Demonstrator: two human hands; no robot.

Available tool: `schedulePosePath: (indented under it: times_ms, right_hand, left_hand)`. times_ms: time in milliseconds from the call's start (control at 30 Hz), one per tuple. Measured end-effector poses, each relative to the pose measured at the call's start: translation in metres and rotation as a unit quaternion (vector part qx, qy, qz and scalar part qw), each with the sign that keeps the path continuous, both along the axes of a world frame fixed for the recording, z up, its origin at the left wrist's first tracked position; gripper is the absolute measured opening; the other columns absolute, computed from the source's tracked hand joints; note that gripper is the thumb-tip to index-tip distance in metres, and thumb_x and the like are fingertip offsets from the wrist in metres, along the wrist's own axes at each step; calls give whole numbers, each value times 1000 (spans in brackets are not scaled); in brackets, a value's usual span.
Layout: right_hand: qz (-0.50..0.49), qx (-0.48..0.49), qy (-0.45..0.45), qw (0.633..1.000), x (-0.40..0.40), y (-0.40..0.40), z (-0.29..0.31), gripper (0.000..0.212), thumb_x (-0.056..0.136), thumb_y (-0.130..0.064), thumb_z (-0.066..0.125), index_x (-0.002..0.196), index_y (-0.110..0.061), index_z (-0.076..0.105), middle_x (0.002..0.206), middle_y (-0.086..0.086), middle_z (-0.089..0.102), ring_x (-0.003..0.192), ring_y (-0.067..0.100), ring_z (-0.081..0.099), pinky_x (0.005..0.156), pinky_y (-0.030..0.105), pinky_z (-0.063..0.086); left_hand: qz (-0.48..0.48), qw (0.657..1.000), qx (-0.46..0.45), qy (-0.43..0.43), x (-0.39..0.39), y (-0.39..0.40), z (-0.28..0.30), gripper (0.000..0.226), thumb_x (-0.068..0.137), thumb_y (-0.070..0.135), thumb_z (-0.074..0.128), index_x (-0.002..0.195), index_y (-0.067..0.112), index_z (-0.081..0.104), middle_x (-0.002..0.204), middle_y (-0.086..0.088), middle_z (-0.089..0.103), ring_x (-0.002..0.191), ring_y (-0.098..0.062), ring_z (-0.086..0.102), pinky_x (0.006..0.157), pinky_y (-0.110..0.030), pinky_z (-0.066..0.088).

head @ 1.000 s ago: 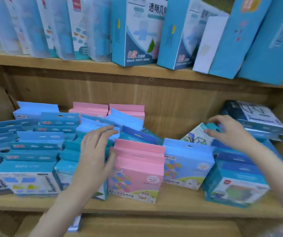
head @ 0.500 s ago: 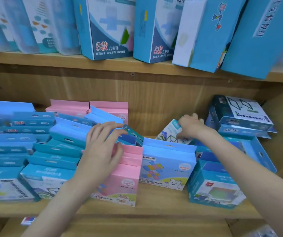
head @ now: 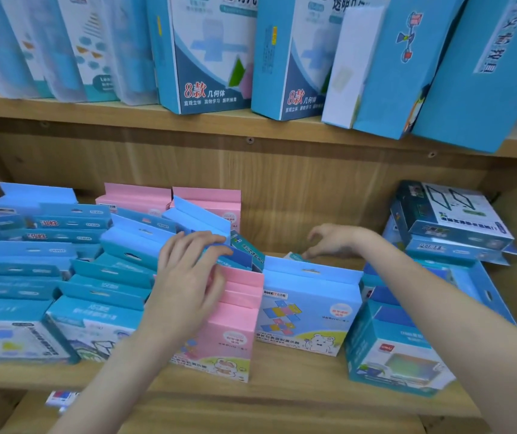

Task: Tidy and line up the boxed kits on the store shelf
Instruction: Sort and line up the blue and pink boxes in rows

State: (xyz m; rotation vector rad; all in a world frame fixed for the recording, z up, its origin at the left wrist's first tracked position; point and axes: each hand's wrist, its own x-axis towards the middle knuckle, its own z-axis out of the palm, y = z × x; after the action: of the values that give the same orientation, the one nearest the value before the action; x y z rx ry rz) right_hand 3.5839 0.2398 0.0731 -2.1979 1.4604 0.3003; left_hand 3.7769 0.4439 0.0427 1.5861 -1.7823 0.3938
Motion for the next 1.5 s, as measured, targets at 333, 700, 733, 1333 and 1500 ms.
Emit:
schedulePosePath:
  times_ms: [333,700,733,1333,1500]
  right_hand:
    - [-54,179,4,982,-9,-27,-10,67,91,-50,45,145,-16,24,147,15,32,127,34,42,102,45,38]
    - [-18,196,5,980,7,-30,-25,49,93,-28,51,136,-8,38,143,10,38,130,26,38,101,39,37]
    - [-16,179,-10,984,6,-31,-24,49,92,-26,53,135,-8,40,142,9,40,129,25,38,99,37,37]
    - [195,-379,-137,894,-36,63,62,63,77,-12,72,127,-27,36,124,-2,27,82,19,53,66,30,50]
    - [193,-551,-166,794,-57,107,75,46,72,1,71,113,-7,53,107,17,54,88,36,54,74,38,45]
  left_hand:
    - [-67,994,87,-20,-31,-43,22,32,82,32,38,94,24,66,95,13,64,96,-4,50,104,-33,15]
    - [-132,963,229,51,-19,-66,17,35,78,52,38,76,29,64,74,12,66,71,-7,56,99,-29,31]
    - [-131,963,227,56,-19,-66,15,29,80,49,42,76,30,64,73,12,66,71,-6,57,99,-30,32]
    - [-152,981,117,29,-20,-54,21,32,86,38,44,85,19,70,89,13,68,82,-5,58,83,-37,45]
    - [-87,994,-36,53,-8,-35,32,30,89,26,43,88,13,70,96,6,68,90,-9,56,86,-40,41]
